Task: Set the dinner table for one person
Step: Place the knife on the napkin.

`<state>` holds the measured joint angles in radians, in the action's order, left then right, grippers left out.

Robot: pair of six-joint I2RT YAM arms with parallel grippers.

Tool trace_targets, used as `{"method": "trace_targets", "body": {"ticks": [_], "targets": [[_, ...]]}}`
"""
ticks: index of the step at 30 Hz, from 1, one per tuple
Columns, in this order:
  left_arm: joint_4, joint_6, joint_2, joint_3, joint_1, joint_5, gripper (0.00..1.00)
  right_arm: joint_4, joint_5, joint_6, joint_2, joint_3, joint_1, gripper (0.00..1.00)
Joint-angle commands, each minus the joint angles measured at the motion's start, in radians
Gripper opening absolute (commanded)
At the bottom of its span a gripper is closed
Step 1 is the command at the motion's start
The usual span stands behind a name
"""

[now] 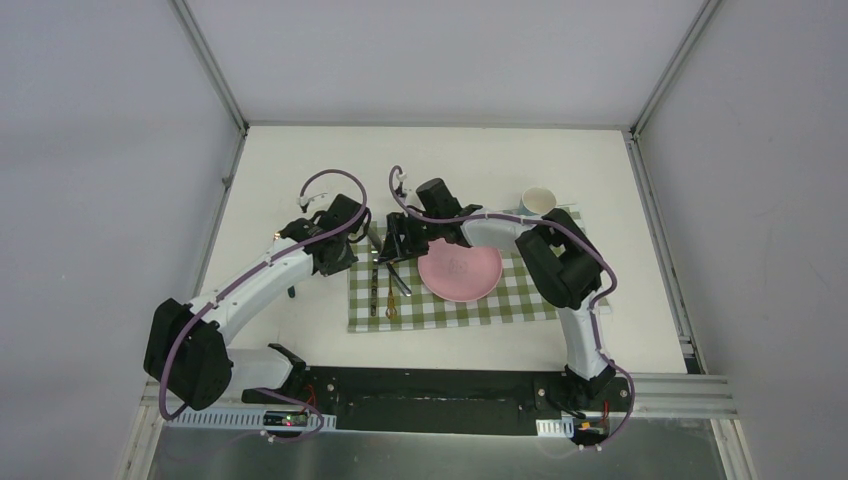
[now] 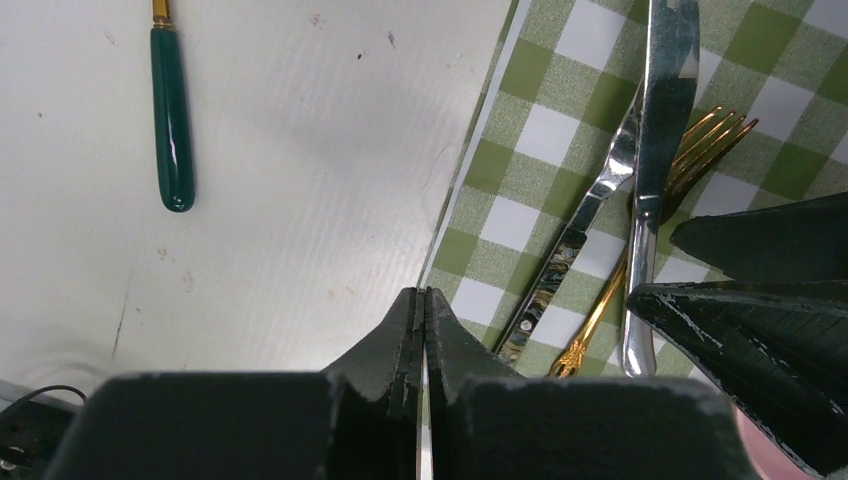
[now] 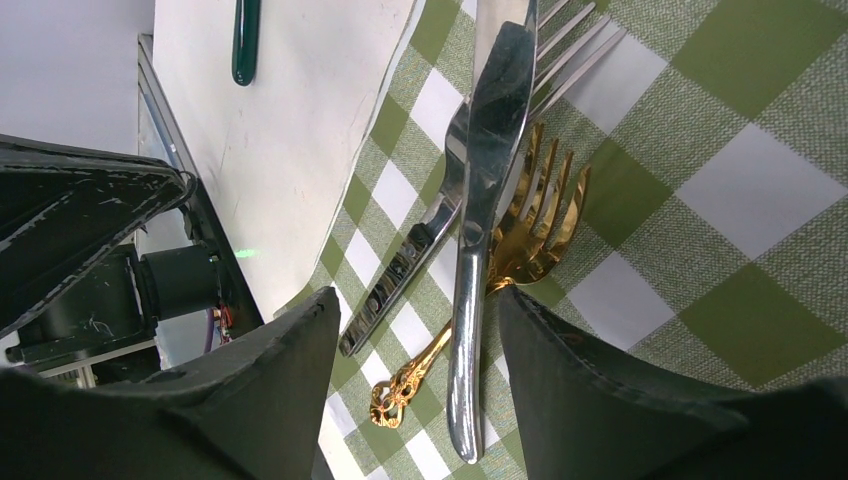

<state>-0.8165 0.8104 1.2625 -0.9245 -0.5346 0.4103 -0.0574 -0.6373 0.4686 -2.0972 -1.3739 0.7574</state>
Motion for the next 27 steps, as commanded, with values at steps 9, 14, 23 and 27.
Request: {"method": "trace_targets", "body": {"ticks": [9, 14, 23, 27], "targets": [[-0.003, -0.029, -0.041, -0.024, 0.024, -0.007, 0.0, 0.054, -0.025, 0.009, -0.024, -0.036, 0.005, 0.61], [-0.003, -0.028, -0.046, -0.019, 0.026, -0.008, 0.0, 0.054, -0.028, 0.018, -0.034, -0.037, 0.005, 0.6], [-0.004, -0.026, -0.058, -0.014, 0.027, -0.013, 0.0, 0.088, -0.036, 0.035, -0.053, -0.042, 0.005, 0.59], [-0.004, -0.025, -0.06, -0.014, 0.027, -0.013, 0.0, 0.091, -0.036, 0.037, -0.059, -0.046, 0.005, 0.59]]}}
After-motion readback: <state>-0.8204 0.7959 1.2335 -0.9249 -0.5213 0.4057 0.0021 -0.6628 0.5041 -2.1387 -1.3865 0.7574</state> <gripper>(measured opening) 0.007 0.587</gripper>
